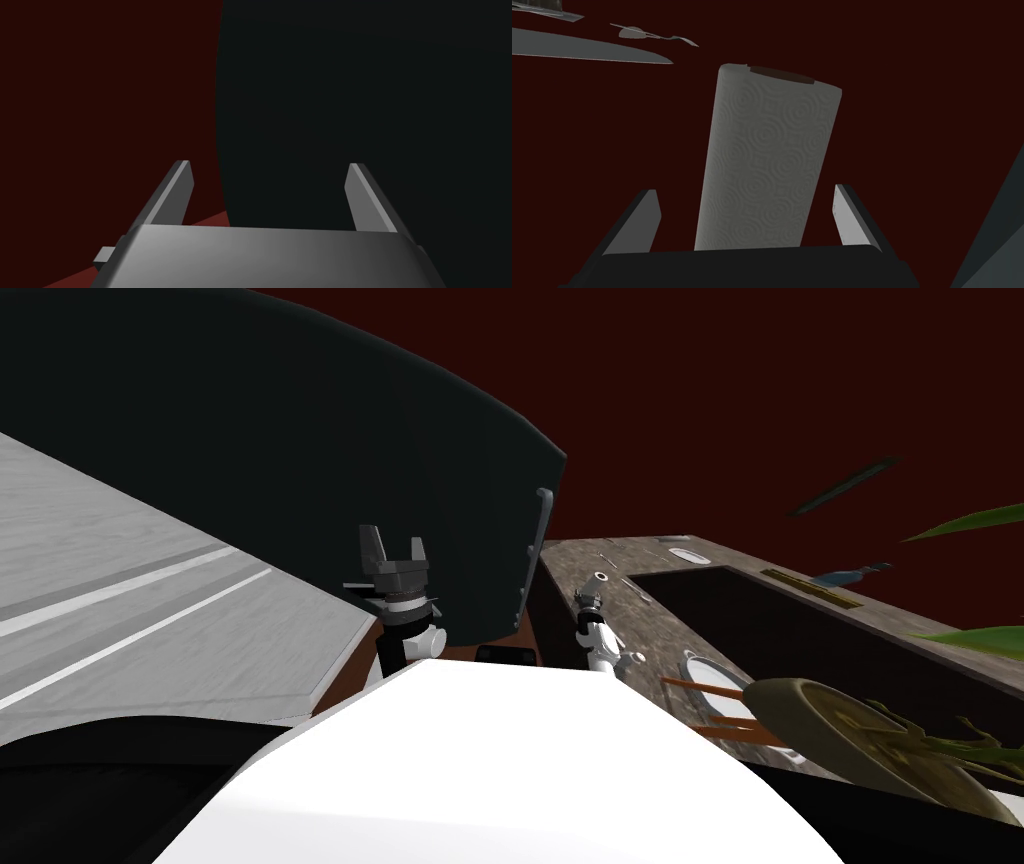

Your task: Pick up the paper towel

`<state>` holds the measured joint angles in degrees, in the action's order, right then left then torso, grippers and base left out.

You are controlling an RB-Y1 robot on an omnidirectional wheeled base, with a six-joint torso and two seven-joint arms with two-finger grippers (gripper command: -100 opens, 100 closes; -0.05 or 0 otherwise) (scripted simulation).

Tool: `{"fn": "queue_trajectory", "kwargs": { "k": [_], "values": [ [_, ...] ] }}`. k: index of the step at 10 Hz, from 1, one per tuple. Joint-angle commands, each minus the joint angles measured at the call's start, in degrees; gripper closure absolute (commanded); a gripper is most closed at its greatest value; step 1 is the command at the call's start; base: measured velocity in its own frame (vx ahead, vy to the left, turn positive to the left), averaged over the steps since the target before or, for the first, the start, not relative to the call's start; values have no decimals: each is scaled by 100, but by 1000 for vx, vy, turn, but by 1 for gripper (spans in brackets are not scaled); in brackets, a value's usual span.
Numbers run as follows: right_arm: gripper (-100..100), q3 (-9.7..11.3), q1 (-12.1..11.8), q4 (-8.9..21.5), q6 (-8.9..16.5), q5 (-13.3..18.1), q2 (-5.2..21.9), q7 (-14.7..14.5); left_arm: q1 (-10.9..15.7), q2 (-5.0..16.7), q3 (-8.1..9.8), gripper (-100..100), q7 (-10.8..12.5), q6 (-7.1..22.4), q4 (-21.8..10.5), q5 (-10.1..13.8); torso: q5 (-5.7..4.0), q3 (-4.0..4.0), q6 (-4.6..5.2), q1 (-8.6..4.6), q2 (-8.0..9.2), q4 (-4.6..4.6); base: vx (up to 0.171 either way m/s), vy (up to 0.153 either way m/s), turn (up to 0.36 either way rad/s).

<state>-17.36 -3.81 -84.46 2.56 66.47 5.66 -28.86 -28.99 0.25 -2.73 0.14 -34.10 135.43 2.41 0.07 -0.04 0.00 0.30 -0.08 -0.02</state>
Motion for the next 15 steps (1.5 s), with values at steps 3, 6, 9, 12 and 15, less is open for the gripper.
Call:
{"fn": "queue_trajectory", "kwargs": {
  "k": [3,6,9,12,15],
  "values": [
    [-100,-305,253,258,-593,-573,79,-643,-1,0,1,0,0,0,0,0,-3,0,3,-9,0,0,7,60,-102],
    [-100,-582,488,499,-866,-1055,133,-1074,0,1,0,0,0,0,0,0,-5,1,-1,-26,1,0,7,35,-61],
    [-100,-882,723,740,-1280,-1559,186,-1563,-10,2,-4,0,1,1,-8,-1,-6,-10,2,-7,-21,0,3,60,-101],
    [-100,-882,723,740,-1454,-1926,186,-1936,-17,4,-8,0,2,2,-13,-2,-7,-13,7,-6,-30,3,-10,27,-38],
    [100,-885,713,725,-1438,-1891,193,-1890,-17,4,-8,0,2,2,-13,-2,-14,-19,-5,-11,-37,-1,-1,0,-2]
  ]
}}
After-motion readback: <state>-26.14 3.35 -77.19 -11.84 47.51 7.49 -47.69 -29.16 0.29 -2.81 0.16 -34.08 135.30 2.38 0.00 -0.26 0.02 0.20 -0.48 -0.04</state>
